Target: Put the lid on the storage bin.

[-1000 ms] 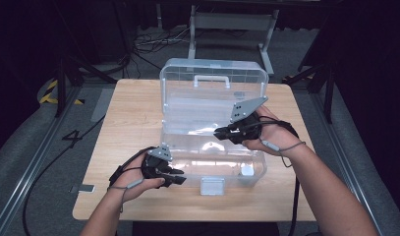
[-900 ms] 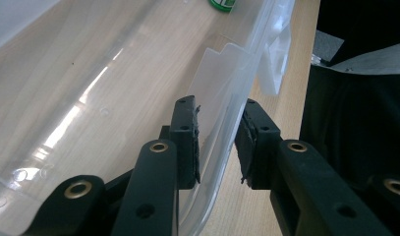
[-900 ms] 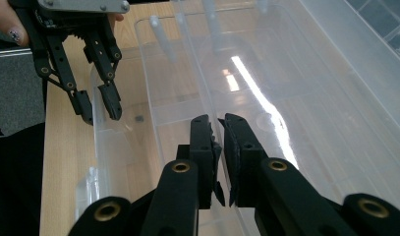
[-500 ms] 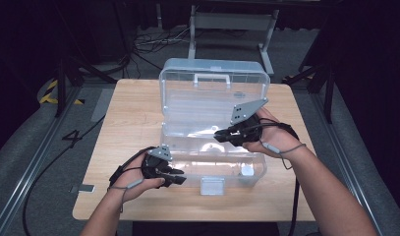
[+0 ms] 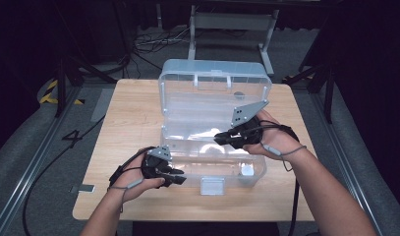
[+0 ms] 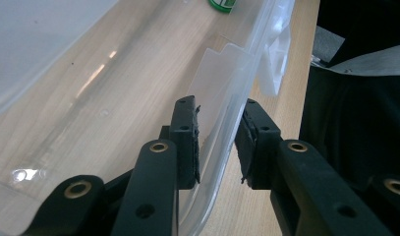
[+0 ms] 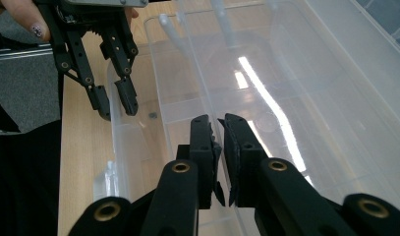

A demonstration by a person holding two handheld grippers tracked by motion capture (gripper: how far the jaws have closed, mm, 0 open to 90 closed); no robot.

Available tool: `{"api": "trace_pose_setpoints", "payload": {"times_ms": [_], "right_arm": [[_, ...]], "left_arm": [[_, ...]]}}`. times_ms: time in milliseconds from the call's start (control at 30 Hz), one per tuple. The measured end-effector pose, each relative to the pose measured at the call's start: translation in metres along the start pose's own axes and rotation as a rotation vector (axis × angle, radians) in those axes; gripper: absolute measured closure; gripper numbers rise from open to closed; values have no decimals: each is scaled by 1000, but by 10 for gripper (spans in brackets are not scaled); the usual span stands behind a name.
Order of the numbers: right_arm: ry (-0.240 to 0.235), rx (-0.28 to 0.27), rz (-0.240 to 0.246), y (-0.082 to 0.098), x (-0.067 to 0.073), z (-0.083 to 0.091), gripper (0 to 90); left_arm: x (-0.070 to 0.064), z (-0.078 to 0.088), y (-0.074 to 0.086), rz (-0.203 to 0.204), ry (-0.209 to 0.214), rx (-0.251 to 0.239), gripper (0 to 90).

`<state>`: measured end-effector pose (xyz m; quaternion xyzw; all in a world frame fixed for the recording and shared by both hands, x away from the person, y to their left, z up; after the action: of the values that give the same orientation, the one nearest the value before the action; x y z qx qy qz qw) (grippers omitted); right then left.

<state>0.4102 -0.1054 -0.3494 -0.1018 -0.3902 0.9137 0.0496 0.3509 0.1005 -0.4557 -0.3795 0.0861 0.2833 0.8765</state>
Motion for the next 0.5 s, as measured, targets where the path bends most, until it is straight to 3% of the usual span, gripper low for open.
{"api": "trace_pose_setpoints", "payload": {"times_ms": [500], "right_arm": [[-12, -2, 2, 2, 4, -1, 840]], "left_arm": [[0, 0, 0, 1, 0, 2, 717]]}}
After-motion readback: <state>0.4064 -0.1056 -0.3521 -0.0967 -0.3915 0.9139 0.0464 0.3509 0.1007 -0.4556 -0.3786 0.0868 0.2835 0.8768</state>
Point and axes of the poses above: each handheld gripper's, and its own axes: z roughly backward along the jaws, y roughly out of its underside, x roughly to its left, the point moved 6 cm from there along -z, roughly forward along the jaws, and after that the axes turned 7 degrees about z, right-handed, at the moved point
